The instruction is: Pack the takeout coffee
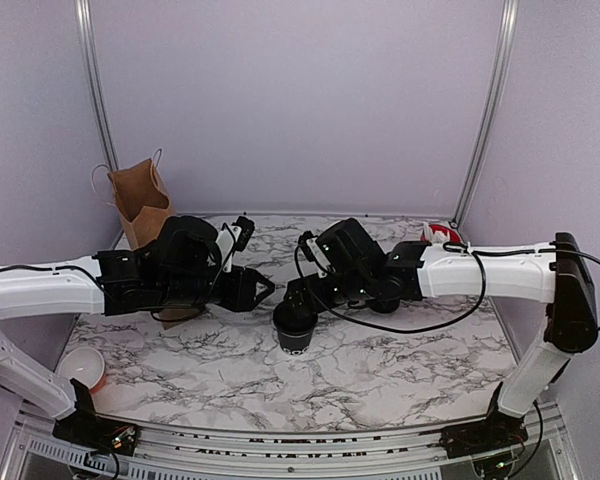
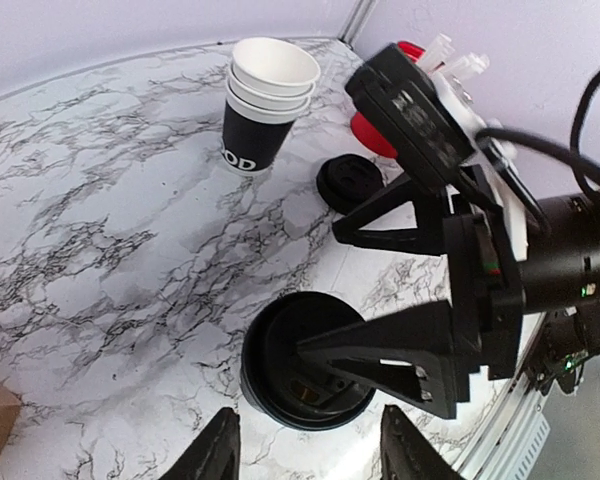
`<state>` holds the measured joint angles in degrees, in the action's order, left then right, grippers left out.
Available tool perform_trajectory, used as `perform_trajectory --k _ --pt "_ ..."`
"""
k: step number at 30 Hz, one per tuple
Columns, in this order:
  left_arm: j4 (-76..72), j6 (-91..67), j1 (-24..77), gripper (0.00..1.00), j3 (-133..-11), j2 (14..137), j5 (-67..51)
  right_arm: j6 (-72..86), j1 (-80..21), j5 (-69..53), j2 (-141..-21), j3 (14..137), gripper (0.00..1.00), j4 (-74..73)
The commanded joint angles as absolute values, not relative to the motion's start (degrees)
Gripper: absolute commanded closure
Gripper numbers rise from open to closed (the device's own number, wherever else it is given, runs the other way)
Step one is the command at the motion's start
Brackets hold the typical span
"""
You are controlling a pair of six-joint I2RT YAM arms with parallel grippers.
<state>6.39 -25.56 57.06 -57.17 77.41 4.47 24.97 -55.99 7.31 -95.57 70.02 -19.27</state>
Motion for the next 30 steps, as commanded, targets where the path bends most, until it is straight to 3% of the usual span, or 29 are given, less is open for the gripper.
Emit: perform_trajectory --k 1,12,19,30 --pt "8.03 -26.74 54.87 0.44 -58.96 74.13 6.93 23.24 -57.38 10.36 -93.39 74.13 0.00 -23.54" --pt "9.85 -29.09 50.54 0.03 -58.78 70.89 9.75 24.01 -61.13 12.86 -97.54 78.69 0.00 -31.70" --pt "9.94 -28.29 49.03 0.01 -58.72 70.73 7.80 24.91 -62.36 13.58 -100.45 80.64 0.00 -33.25" --pt "9.95 -26.99 46.88 0.01 -58.23 70.35 5.31 26.41 -62.93 14.73 -104.70 83.26 0.12 -36.16"
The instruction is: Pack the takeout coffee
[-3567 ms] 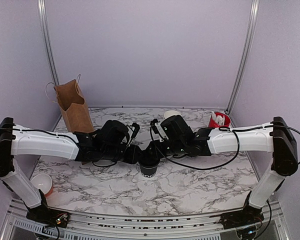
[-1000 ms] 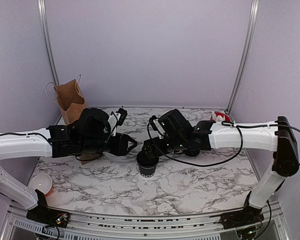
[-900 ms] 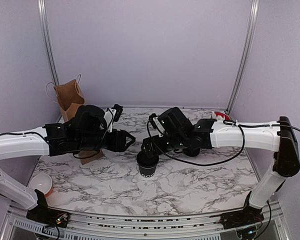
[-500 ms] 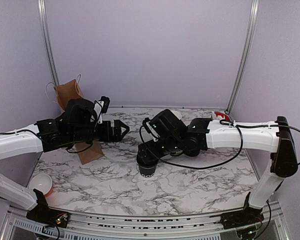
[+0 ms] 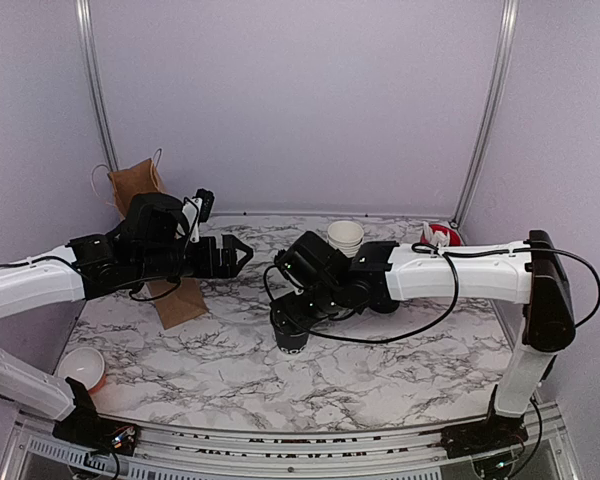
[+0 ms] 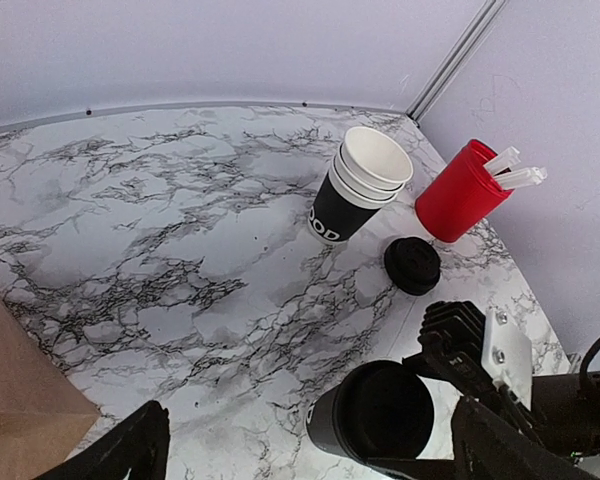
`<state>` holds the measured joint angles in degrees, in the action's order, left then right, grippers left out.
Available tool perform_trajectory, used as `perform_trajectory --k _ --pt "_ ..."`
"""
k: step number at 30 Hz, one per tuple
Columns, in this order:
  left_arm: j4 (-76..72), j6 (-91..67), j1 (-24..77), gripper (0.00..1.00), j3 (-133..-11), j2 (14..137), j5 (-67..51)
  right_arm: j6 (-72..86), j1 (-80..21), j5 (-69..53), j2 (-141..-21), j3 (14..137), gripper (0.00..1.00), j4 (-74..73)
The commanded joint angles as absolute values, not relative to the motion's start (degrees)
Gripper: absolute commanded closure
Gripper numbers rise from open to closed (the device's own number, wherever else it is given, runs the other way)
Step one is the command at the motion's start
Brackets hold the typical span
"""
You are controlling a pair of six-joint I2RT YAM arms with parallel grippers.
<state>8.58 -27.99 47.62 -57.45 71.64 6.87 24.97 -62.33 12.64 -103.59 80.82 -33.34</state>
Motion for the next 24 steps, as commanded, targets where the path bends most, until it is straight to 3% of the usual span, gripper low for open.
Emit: perform_trajectory --k 1,10,24 --pt "9.98 -26.92 46.73 0.01 -58.27 70.33 5.01 26.59 -62.93 15.02 -104.69 83.24 0.14 -36.35" --pt "10.01 -26.42 46.14 0.01 -60.06 71.73 2.18 29.89 -62.93 16.72 -103.58 82.91 0.27 -37.29" --pt "10.98 -28.30 45.97 0.01 -61.68 72.16 1.45 27.55 -62.93 16.34 -103.82 82.38 0.17 -34.75"
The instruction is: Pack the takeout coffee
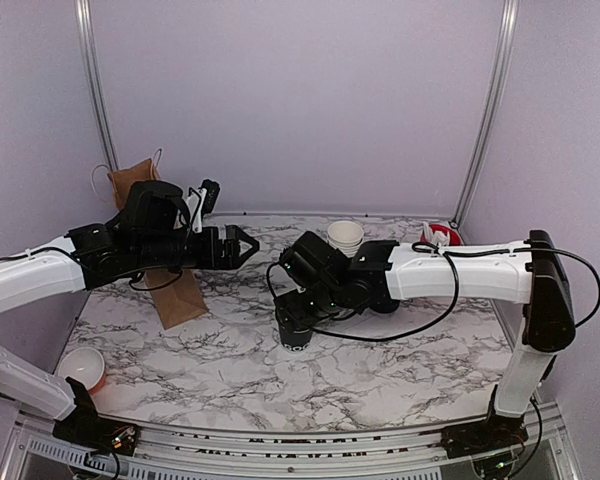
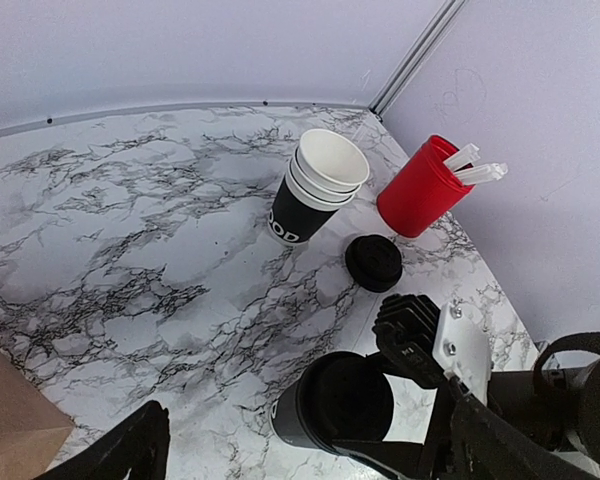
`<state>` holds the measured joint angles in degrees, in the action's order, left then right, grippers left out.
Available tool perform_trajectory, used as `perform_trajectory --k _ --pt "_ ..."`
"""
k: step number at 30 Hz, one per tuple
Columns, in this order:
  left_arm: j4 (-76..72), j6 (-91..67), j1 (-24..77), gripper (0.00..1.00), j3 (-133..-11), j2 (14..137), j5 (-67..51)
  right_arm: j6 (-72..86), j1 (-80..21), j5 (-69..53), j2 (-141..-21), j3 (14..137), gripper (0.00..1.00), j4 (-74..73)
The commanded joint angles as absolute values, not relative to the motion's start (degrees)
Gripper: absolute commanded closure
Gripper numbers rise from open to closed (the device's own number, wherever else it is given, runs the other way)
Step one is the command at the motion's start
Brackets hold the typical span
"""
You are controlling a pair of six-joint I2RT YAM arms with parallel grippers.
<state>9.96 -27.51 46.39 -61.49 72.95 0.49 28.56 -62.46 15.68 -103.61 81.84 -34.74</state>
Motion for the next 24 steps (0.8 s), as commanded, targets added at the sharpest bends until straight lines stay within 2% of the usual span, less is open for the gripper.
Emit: perform_trajectory --k 1,13,24 --pt "10.39 -28.73 45.97 0.01 -61.29 71.85 1.97 27.02 -62.95 16.06 -103.71 81.91 0.17 -34.29" --pt "9.45 -29.63 46.03 0.01 -64.02 72.81 2.73 26.01 -61.45 16.63 -101.44 78.91 0.22 -33.31" --pt "9.23 -29.11 46.00 0.01 -65.86 74.97 2.34 31.97 -59.46 22.96 -89.78 68.24 0.23 -37.67"
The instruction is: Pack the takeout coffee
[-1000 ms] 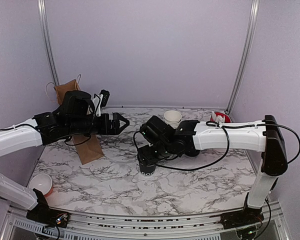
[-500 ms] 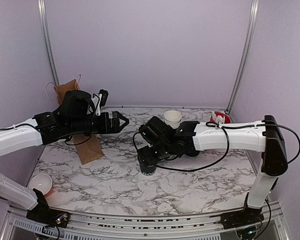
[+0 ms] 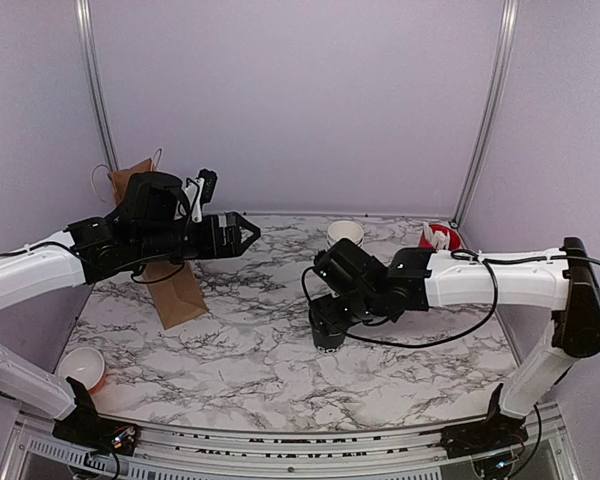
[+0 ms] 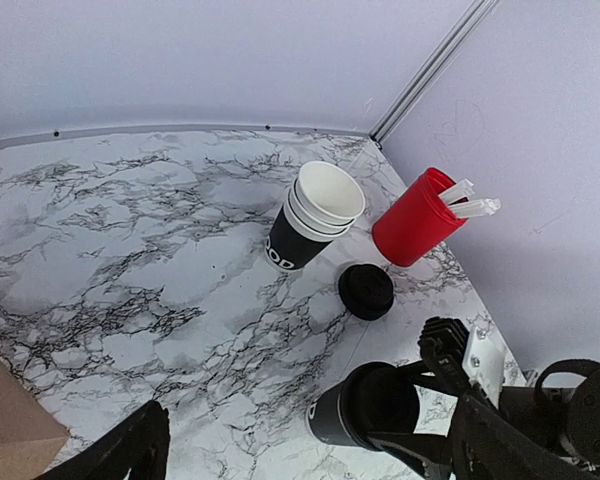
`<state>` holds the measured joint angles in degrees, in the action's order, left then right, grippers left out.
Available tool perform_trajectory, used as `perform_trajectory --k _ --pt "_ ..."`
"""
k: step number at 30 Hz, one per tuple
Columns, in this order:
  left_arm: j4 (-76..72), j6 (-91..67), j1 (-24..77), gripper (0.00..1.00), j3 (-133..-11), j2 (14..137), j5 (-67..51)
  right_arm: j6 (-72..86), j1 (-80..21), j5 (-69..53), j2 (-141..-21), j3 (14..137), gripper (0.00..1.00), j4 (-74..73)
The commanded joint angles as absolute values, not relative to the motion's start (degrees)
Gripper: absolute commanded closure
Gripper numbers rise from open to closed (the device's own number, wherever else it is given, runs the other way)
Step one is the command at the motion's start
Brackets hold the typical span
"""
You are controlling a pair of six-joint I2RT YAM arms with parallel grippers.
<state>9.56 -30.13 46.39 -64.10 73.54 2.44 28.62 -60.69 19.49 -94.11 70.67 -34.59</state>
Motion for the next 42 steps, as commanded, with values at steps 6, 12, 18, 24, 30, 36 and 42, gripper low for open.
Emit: perform_trajectory --k 6,12,18,24,30,36,42 --pt "8.25 -29.05 46.05 0.01 -66.52 76.38 1.13 36.41 -55.72 24.74 -81.06 57.83 0.23 -40.07" --pt "7.83 -28.98 46.05 0.01 -67.35 77.49 -0.04 39.95 -50.23 27.70 -71.80 48.92 0.23 -42.69" --pt "8.35 -28.75 46.08 0.01 -67.02 77.05 -0.02 40.81 -41.87 28.53 -64.88 43.95 0.23 -44.40" --pt "8.49 -29.09 46.05 0.01 -66.18 75.75 0.45 39.73 -38.85 28.73 -65.68 45.10 0.21 -44.89" --pt "8.77 -28.79 46.04 0.01 -65.31 74.89 0.72 39.16 -38.85 27.62 -66.05 46.54 0.01 -45.12" --pt "8.72 -28.50 46.05 0.01 -65.52 75.15 0.43 38.89 -38.85 27.56 -66.10 50.12 0.00 -46.86" --pt "8.81 -28.11 46.05 0.01 -65.61 74.83 -0.04 39.02 -38.85 27.17 -63.90 51.15 0.00 -47.58"
